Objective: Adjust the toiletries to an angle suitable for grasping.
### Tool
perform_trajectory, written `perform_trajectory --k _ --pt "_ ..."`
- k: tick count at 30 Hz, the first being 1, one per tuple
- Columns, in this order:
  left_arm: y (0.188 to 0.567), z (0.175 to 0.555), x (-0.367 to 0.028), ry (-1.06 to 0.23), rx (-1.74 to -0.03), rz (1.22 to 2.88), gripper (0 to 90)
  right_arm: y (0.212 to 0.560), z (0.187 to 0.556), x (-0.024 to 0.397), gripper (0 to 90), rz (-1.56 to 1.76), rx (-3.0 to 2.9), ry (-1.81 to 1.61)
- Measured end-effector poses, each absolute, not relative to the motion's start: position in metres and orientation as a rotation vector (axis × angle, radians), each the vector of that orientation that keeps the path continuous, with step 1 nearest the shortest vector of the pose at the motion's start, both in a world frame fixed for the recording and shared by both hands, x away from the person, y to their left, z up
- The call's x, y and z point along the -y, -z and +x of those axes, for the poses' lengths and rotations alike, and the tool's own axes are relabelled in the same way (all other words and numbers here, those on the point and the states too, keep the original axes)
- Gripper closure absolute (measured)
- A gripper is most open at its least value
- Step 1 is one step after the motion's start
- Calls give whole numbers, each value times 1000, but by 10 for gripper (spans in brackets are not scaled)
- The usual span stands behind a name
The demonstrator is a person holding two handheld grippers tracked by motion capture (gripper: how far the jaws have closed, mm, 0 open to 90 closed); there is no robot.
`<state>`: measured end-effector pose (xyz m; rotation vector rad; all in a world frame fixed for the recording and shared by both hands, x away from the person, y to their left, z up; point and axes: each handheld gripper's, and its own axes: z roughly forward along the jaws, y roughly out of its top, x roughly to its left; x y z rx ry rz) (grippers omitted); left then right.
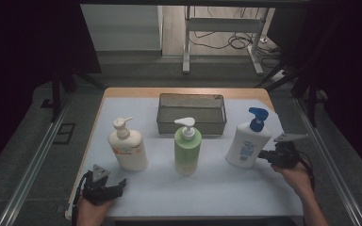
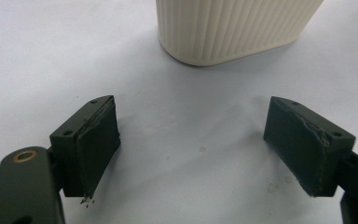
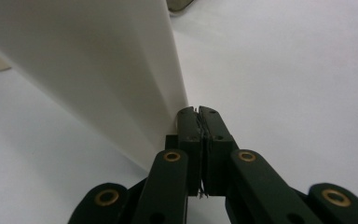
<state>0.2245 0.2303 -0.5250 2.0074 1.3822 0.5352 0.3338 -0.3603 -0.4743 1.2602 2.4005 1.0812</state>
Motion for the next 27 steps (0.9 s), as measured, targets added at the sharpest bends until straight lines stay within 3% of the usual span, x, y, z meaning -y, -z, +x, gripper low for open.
perform_trajectory --k 27 --pt "525 224 -230 -535 -1384 2005 176 494 306 337 893 1191 -2484 -1092"
